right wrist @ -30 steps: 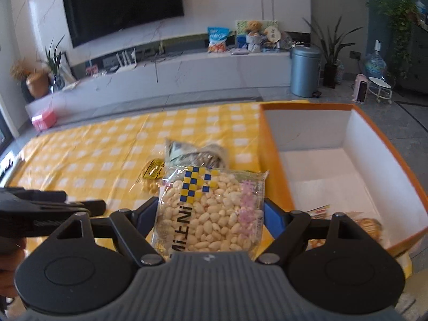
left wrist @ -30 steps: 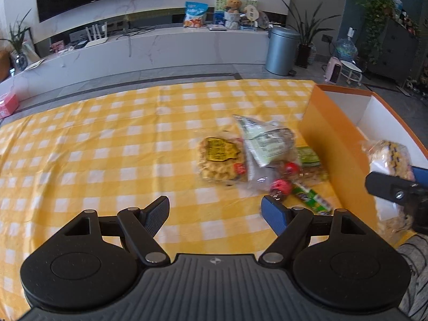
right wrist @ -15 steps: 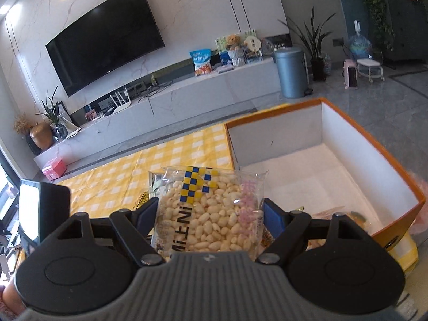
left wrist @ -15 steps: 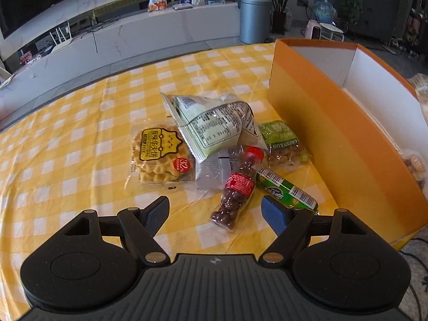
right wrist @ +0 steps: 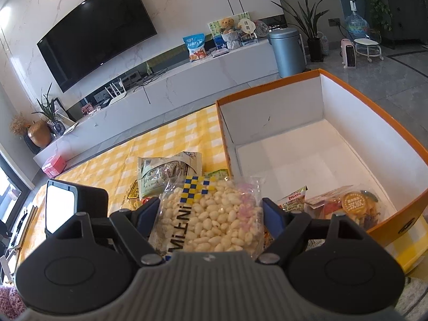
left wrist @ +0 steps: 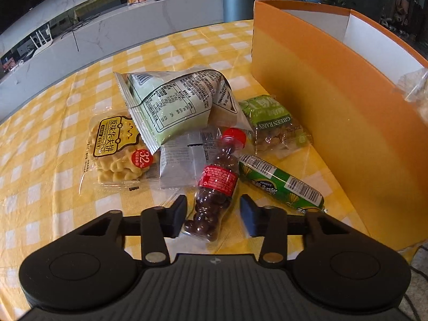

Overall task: Organize snacks
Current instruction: 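Grasp red-capped chocolate bottle with left tool while right tool carries peanut bag toward box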

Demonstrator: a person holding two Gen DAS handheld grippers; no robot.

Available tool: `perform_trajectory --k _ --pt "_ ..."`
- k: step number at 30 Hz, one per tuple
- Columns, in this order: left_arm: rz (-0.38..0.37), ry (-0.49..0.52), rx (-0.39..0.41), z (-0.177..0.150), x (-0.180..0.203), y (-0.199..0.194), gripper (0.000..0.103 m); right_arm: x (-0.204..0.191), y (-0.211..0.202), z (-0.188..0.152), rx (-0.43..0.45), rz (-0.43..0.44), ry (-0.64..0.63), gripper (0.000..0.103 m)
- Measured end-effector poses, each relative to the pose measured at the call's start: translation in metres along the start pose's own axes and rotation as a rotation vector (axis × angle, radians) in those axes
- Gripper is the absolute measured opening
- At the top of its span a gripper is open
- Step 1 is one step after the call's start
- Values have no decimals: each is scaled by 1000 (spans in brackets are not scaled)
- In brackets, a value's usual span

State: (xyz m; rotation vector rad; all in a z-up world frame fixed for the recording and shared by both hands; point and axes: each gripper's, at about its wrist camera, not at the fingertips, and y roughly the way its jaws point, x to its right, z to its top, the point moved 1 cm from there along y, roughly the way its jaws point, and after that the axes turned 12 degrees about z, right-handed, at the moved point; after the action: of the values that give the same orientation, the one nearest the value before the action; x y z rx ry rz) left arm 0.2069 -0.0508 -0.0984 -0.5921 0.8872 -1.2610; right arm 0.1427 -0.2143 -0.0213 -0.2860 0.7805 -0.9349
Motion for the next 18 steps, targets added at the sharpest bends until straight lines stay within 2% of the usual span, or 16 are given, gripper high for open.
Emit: perform_trajectory --k 5,9,14,18 --pt "-32 6 -7 -4 -4 -3 34 -2 0 0 -2 -10 -11 79" --pt "-4 -10 -27 -21 -10 -13 34 -3 0 0 -4 -21 -19 79" --pt "-14 -25 -40 -45 -18 -29 34 -9 -1 -2 -2 -4 -17 79" --pt "-15 -37 -38 -53 -21 -34 35 -12 -1 -2 -7 11 -27 79"
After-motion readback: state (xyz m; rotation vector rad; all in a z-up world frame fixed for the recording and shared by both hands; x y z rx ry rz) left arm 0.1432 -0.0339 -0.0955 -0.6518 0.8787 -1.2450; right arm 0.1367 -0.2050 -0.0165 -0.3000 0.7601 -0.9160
